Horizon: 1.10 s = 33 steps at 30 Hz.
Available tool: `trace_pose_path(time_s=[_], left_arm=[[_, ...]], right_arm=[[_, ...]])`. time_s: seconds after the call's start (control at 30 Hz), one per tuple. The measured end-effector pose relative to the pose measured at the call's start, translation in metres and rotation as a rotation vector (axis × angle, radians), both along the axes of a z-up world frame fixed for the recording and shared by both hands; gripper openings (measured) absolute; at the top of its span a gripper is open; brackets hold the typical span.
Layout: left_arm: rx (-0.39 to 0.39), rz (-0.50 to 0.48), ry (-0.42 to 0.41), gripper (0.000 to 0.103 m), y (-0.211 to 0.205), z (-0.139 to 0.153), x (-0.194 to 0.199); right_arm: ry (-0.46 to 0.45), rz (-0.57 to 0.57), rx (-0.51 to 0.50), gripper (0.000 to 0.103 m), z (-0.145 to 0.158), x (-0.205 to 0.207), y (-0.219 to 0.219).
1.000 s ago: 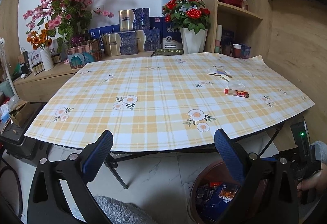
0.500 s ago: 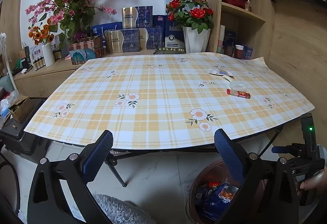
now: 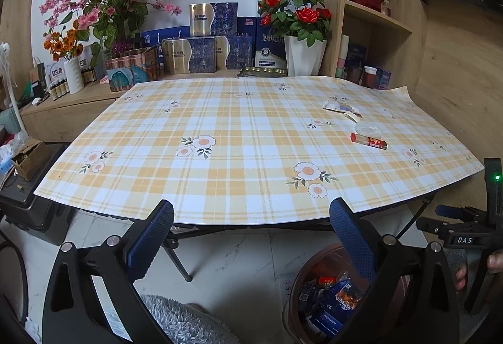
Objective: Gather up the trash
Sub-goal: 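Move the right tool back to the red lighter on the table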
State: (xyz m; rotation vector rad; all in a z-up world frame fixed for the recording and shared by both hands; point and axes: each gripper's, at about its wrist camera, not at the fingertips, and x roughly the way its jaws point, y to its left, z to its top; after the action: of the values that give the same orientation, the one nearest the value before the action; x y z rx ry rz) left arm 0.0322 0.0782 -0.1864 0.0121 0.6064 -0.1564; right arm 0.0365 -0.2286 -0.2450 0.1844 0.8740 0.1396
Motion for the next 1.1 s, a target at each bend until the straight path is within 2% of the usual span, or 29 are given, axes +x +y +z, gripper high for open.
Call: trace_pose_path(time_s=[0.27, 0.43, 0.7, 0.77, 0.9, 1.1], left_arm=[[-0.004, -0.001, 0.018, 0.097, -0.001, -0.003, 0.004], [0.000, 0.009, 0.039, 0.097, -0.001, -0.007, 0.008], [-0.002, 0.018, 0.086, 0.097, -0.005, -0.011, 0.020], [-0.019, 0.009, 0.107, 0.097, -0.007, -0.011, 0.027], [-0.065, 0.033, 0.091, 0.097, -0.006, -0.006, 0.040], [-0.120, 0.099, 0.060, 0.097, 0.000, -0.001, 0.060]], right_arm=[[-0.058, 0.019, 0.073, 0.097, 0.013, -0.004, -0.008], [-0.077, 0.024, 0.000, 0.097, 0.020, -0.003, -0.005], [-0.050, -0.028, 0.016, 0.097, 0.025, 0.012, -0.032], [-0.032, -0.058, 0.022, 0.097, 0.026, 0.021, -0.044], [0.005, -0.152, 0.045, 0.097, 0.027, 0.042, -0.054], [0.024, -0.183, 0.031, 0.097, 0.029, 0.097, -0.022]])
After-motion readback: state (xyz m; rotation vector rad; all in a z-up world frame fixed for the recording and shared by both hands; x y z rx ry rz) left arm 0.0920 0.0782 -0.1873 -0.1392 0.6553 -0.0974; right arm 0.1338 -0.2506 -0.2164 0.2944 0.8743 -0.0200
